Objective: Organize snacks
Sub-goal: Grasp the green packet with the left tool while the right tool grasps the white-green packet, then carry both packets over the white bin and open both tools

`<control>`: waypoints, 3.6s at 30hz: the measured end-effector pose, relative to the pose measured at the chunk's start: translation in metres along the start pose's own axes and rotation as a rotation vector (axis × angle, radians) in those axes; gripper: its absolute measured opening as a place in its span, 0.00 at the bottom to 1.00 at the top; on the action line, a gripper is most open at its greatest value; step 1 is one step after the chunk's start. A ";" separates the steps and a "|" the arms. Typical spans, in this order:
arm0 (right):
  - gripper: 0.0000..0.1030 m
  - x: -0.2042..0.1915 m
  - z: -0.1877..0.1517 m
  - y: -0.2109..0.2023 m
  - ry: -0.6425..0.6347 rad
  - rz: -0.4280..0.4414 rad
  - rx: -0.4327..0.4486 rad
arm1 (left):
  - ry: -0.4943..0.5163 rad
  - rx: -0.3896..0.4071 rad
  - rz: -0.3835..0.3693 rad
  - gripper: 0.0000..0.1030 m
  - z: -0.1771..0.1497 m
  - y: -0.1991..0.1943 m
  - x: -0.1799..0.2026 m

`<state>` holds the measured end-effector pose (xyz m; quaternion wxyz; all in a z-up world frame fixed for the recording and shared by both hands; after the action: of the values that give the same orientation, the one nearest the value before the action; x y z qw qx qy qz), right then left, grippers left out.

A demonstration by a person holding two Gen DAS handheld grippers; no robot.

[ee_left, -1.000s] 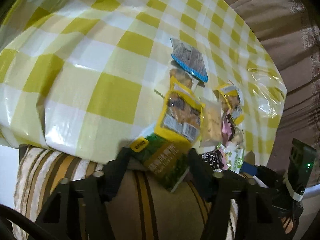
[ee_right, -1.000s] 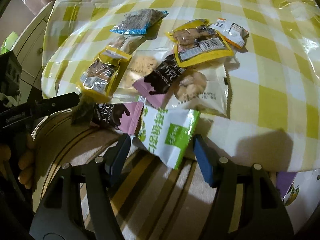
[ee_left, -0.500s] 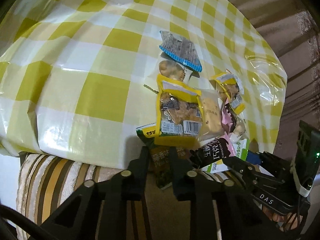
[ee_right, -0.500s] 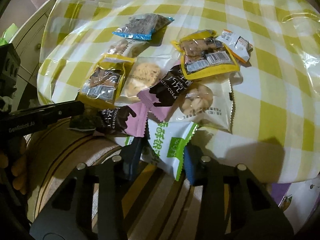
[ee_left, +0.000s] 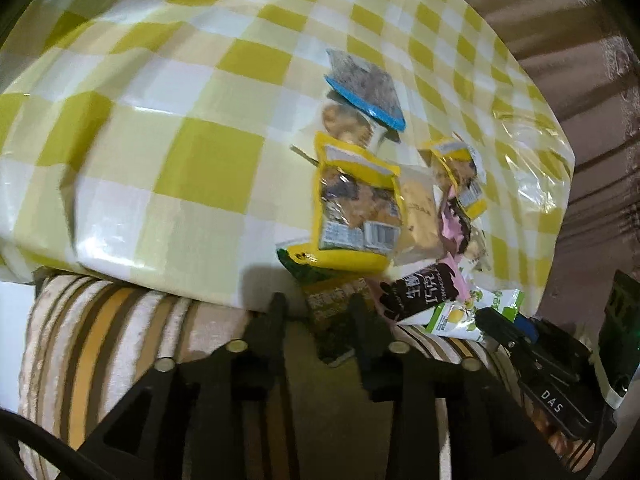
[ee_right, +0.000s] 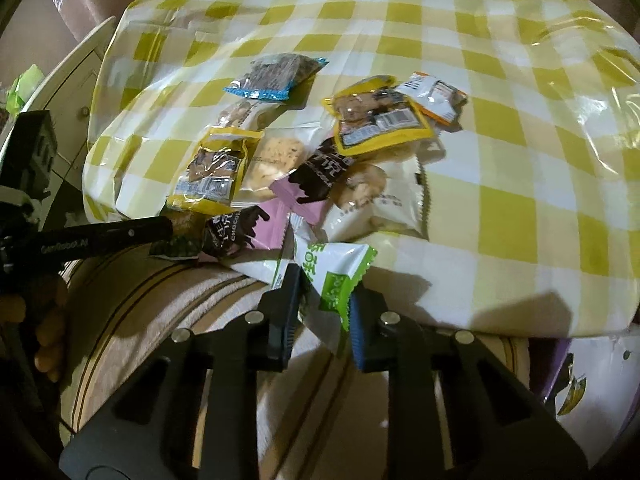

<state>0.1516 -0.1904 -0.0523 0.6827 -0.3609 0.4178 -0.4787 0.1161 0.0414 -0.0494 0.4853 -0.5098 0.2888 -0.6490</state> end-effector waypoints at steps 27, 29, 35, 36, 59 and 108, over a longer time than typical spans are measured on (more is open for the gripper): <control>0.16 0.045 -0.018 -0.058 0.119 0.048 0.099 | -0.032 0.156 0.103 0.09 -0.027 -0.045 0.012; 0.16 0.048 -0.020 -0.061 0.123 0.054 0.106 | -0.023 0.167 0.114 0.09 -0.028 -0.049 0.016; 0.16 0.058 -0.022 -0.074 0.135 0.057 0.134 | 0.002 0.180 0.117 0.09 -0.029 -0.054 0.027; 0.16 0.060 -0.023 -0.076 0.139 0.056 0.138 | 0.006 0.182 0.117 0.09 -0.029 -0.055 0.029; 0.16 0.225 -0.064 -0.142 0.462 -0.173 0.240 | 0.354 0.102 -0.090 0.09 -0.010 -0.009 0.206; 0.39 0.266 -0.073 -0.133 0.565 -0.151 0.207 | 0.494 -0.049 -0.145 0.40 -0.017 0.068 0.307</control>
<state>0.0896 -0.4888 -0.0220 0.5350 -0.1720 0.5121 -0.6496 0.1204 -0.2691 0.0035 0.3397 -0.3667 0.3768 -0.7799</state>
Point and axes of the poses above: each gripper's, at about its wrist camera, not at the fingertips, and y roughly the way its jaws point, x to its right, z to its top, the point moved 1 cm from there along y, roughly the way its jaws point, and after that the axes turned 11 degrees about y, right-handed, at the moved point
